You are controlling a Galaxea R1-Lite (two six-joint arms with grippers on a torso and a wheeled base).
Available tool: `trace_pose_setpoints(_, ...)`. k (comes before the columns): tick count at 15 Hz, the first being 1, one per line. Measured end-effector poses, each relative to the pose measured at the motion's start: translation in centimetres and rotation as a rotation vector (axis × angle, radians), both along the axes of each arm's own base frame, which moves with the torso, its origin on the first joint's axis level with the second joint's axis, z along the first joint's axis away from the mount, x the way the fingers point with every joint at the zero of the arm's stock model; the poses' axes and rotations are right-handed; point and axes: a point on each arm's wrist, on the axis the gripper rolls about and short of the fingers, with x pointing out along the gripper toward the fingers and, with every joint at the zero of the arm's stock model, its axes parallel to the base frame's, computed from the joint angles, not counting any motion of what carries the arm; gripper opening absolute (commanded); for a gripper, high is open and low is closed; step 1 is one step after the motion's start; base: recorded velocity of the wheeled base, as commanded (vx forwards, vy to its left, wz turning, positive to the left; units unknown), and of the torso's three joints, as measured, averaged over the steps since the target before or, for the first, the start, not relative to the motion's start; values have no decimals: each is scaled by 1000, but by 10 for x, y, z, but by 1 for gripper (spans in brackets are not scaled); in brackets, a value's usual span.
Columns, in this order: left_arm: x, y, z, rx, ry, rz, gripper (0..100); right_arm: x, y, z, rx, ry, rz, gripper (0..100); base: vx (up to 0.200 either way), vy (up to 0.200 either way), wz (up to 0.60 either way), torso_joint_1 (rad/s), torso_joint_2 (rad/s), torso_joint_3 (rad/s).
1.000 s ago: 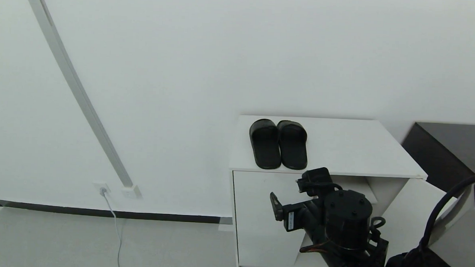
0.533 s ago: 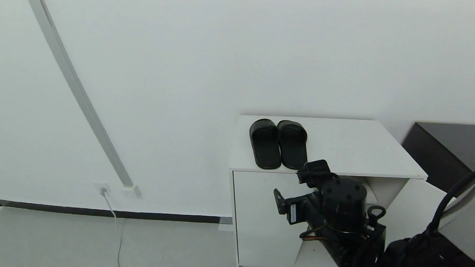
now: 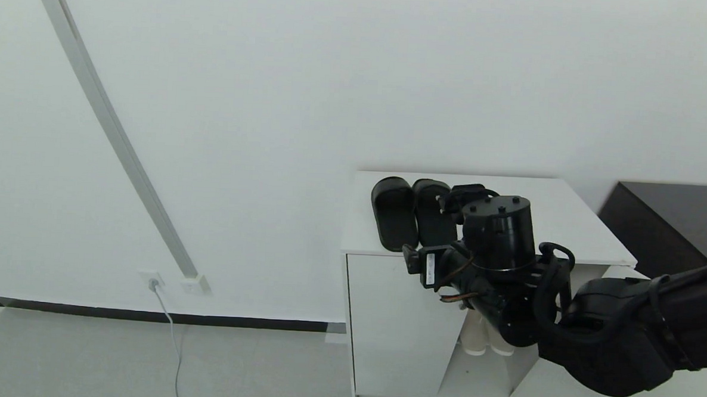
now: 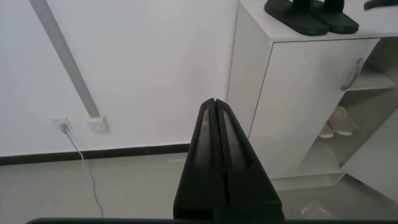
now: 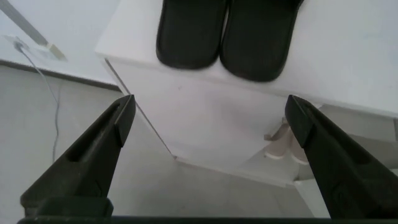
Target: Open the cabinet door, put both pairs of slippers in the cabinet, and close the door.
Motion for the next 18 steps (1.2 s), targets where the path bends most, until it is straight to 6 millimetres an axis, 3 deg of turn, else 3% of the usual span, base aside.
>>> trace_pose_setpoints(3,0,0,0,0,0,0,0,0,0,5,22,-9,-3,100,0,0,0,0,0,0)
trace_pose_setpoints(5,0,0,0,0,0,-1,0,0,0,5,28,-6,-7,100,200,0,0,-2,2,2)
trace_pose_setpoints(14,0,0,0,0,1,-2,0,6,6,-17,34,-15,-67,100,200,0,0,3,2,2)
trace_pose_setpoints(18,0,0,0,-2,0,1,0,17,17,-41,34,-34,-96,100,0,0,0,0,0,0)
